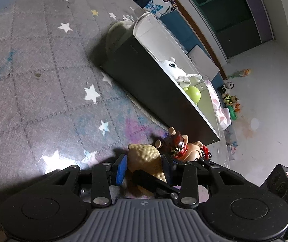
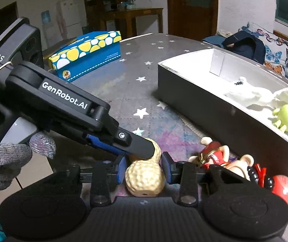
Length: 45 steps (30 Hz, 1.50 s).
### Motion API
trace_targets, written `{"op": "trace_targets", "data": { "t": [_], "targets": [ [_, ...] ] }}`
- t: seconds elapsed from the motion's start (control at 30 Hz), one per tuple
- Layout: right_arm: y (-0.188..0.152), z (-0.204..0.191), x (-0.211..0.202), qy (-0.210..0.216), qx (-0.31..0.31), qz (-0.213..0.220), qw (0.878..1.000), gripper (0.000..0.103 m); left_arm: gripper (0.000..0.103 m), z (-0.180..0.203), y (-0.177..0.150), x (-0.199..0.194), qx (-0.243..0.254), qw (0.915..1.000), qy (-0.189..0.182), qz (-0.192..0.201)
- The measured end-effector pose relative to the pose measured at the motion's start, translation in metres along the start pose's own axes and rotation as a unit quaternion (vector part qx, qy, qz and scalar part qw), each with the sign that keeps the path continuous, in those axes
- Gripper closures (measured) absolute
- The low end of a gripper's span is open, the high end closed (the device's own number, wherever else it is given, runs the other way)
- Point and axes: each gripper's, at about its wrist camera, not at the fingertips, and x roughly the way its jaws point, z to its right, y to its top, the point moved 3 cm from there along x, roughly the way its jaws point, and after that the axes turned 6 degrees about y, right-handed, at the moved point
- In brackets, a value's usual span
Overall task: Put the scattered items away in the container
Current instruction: 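Lift the peanut plush with the left gripper while the right gripper steadies it, then lower the peanut plush into the white box and open both grippers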
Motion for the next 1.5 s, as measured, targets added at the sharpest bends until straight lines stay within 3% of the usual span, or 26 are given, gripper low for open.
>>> {"op": "trace_targets", "data": {
  "t": [0.3,0.5,0.63,0.83,1.07,1.27,1.5],
  "targets": [
    [0.008,0.003,-0.042,-0.020,0.004,0.060,0.998,0.067,0.063,0.041,0.009,-0.021,0.046,0.9982,-0.029,0.025],
    [0.038,0.034,-0.078,-0.061,0.014,0.128,0.990,0.067,0.063,0.095,0.047,-0.017,0.086,0.9930,-0.060,0.054],
    [0.057,0.068,-0.084,-0.088,0.024,0.142,0.986,0.067,0.063,0.120,0.077,0.008,0.106,0.9905,-0.069,0.054],
    [0.074,0.124,-0.066,-0.111,0.050,0.133,0.984,0.067,0.063,0.137,0.117,0.063,0.114,0.9908,-0.061,0.040],
    [0.087,0.179,-0.033,-0.105,0.088,0.108,0.985,0.067,0.063,0.134,0.148,0.112,0.104,0.9932,-0.041,0.032],
    [0.086,0.197,-0.010,-0.097,0.097,0.077,0.988,0.067,0.063,0.123,0.156,0.129,0.098,0.9943,-0.035,0.024],
    [0.077,0.192,0.006,-0.100,0.085,0.048,0.990,0.067,0.063,0.123,0.153,0.134,0.109,0.9931,-0.036,0.021]
  ]
}}
